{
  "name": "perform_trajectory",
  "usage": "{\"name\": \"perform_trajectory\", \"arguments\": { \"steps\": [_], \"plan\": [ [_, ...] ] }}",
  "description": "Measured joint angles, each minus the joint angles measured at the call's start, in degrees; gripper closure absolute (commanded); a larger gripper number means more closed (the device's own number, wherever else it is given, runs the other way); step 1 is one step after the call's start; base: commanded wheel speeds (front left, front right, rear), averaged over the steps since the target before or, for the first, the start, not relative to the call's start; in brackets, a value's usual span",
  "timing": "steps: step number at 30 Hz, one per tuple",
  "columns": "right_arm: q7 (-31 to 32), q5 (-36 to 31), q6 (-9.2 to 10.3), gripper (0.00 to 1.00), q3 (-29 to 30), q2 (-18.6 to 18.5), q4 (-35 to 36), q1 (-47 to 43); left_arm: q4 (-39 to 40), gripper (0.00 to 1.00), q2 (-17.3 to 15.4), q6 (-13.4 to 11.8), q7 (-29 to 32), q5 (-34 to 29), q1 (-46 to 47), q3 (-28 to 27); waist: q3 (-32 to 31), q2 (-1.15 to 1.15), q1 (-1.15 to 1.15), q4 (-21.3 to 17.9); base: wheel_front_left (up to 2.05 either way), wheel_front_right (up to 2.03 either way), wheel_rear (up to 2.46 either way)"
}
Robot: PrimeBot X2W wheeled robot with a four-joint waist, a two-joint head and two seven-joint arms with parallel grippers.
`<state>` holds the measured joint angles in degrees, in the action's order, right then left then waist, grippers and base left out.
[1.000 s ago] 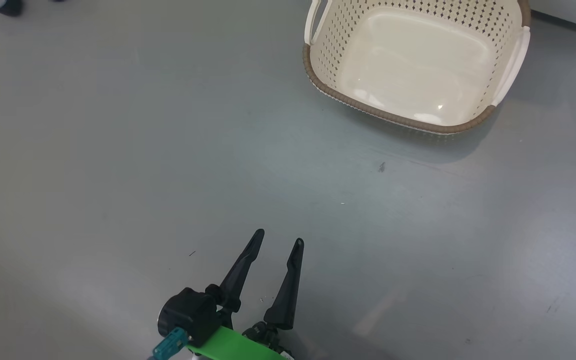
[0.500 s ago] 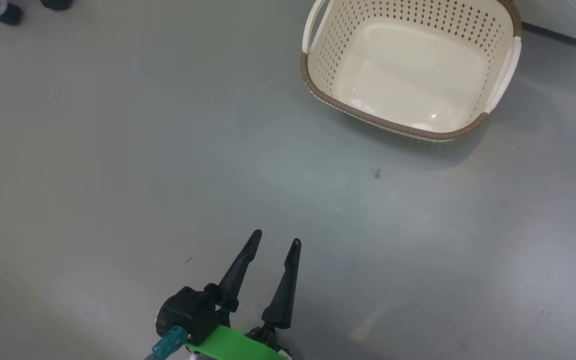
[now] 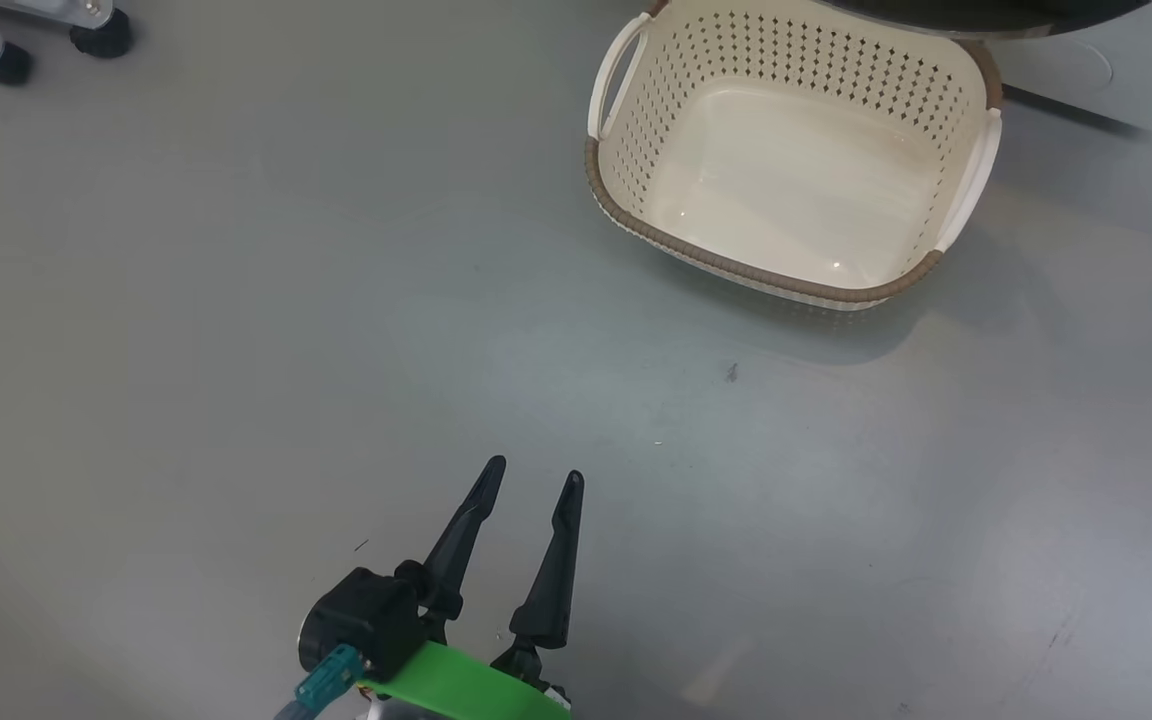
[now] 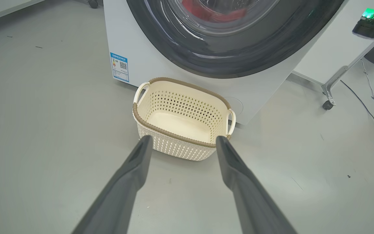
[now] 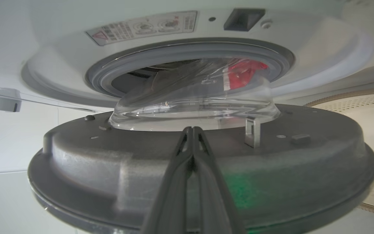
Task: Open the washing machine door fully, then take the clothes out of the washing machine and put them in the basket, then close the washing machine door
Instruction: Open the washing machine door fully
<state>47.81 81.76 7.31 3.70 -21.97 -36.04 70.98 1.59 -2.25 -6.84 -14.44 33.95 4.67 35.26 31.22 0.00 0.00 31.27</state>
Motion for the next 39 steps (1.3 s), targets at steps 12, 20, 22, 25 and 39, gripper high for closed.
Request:
{"name": "perform_trajectory", "arguments": {
  "steps": [12, 20, 22, 25, 39],
  "plan": [
    [0.5, 0.0, 0.00, 1.00, -0.5, 1.4, 0.0, -4.8, -1.3, 0.00, 0.0, 0.0, 0.0, 0.0, 0.1, -0.9, -2.8, 0.00, 0.00, -0.8, 0.00, 0.00, 0.00],
    [1.0, 0.4, 0.00, 1.00, -1.0, 3.1, 0.2, -7.2, -1.7, 0.00, 0.0, 0.0, 0.0, -0.3, 0.1, -1.9, -4.3, 0.00, 0.00, -1.6, 0.00, 0.00, 0.00],
    [1.0, 0.4, 0.00, 1.00, -1.0, 3.3, 0.5, -7.2, -1.7, 0.00, 0.0, 0.0, 0.0, -0.4, 0.1, -2.0, -4.4, 0.00, 0.00, -1.8, 0.00, 0.00, 0.00],
    [-0.1, 0.2, -0.33, 1.00, -0.9, 3.1, 1.5, -7.4, -1.8, 0.00, 0.0, 0.0, 0.0, -0.7, 0.1, -2.1, -4.5, 0.00, 0.00, -2.1, 0.00, 0.00, 0.00],
    [-8.7, -11.9, -14.73, 1.00, -7.4, -0.9, 6.0, -13.7, -4.6, 0.00, -0.1, 0.0, 0.0, -1.4, 1.2, -5.3, -8.5, 0.00, 0.00, -4.3, 0.00, 0.00, 0.00]
  ]
}}
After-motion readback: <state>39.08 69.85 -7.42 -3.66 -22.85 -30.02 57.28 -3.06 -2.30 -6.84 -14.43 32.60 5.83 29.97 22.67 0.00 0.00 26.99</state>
